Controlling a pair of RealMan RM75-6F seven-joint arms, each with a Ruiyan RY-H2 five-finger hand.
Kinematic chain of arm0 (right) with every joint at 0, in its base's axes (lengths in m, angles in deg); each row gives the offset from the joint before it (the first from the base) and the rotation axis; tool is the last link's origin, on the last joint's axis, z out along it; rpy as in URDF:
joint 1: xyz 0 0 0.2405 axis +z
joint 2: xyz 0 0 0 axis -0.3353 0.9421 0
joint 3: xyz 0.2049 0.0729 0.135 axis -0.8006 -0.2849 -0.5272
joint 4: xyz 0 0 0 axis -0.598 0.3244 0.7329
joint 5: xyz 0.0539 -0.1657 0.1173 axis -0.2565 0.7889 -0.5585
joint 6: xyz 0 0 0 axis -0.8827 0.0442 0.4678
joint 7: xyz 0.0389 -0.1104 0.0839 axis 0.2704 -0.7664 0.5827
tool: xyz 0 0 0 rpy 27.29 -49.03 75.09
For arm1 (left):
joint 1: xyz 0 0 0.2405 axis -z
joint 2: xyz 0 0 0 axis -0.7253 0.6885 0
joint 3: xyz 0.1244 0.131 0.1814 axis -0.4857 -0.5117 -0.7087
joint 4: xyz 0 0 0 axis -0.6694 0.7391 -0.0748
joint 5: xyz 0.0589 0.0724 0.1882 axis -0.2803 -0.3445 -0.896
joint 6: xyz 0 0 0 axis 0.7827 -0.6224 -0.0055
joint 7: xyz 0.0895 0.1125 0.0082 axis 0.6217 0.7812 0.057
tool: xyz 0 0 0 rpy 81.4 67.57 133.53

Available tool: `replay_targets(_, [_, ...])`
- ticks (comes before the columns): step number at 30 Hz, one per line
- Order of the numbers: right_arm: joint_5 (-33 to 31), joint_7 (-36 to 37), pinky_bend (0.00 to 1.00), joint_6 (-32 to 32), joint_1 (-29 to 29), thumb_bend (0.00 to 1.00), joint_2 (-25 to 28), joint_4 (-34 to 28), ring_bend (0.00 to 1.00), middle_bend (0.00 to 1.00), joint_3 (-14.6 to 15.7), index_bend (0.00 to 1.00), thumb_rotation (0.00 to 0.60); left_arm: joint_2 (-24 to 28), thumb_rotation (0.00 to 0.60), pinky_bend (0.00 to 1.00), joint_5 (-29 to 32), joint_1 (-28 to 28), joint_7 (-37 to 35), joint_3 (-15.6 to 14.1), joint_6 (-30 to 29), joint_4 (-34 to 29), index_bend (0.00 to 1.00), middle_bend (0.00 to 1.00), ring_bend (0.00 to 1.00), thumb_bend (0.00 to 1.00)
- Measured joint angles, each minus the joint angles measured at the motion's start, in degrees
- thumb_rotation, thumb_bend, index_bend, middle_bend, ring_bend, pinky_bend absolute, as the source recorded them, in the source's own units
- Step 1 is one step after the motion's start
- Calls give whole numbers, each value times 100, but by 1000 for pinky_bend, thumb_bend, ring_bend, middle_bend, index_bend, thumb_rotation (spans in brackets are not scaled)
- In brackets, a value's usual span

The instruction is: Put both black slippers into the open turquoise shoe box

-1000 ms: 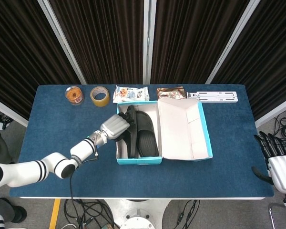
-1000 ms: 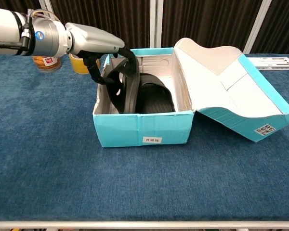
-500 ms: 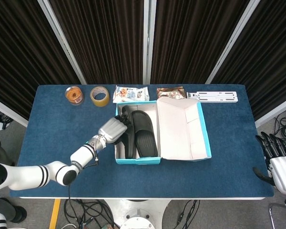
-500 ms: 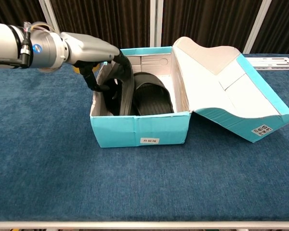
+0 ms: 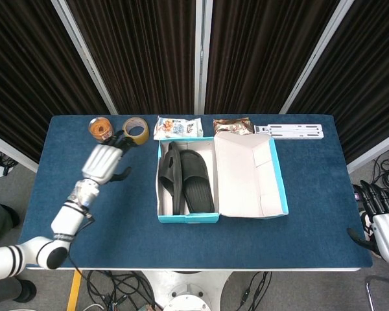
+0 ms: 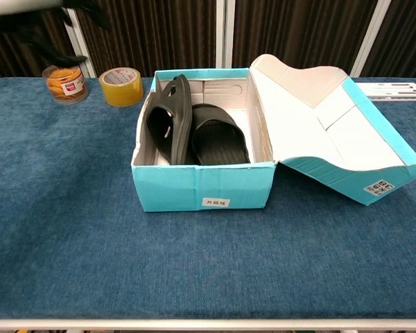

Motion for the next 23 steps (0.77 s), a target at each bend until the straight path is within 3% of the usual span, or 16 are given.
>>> replay_targets(4, [-59,367,119,-266,87,121,-77,184,0,34,27,0,600,87,600,193,-333,-860,-656,-120,-900,179,221,162,0,320])
replay_targets(11, [90,572,117,-321,173,127,-283,345,0,33,84,0,600,248,600,184,-1070,-2239,-1269,-635,-2064,517,222,162,0,298])
replay_targets(23, [193,394,97,319,-208,127,-597,473,0,40,174,0,600,462,600,183,-1834,-3515,-812,-1171,-3029,-23,221,163,0,289])
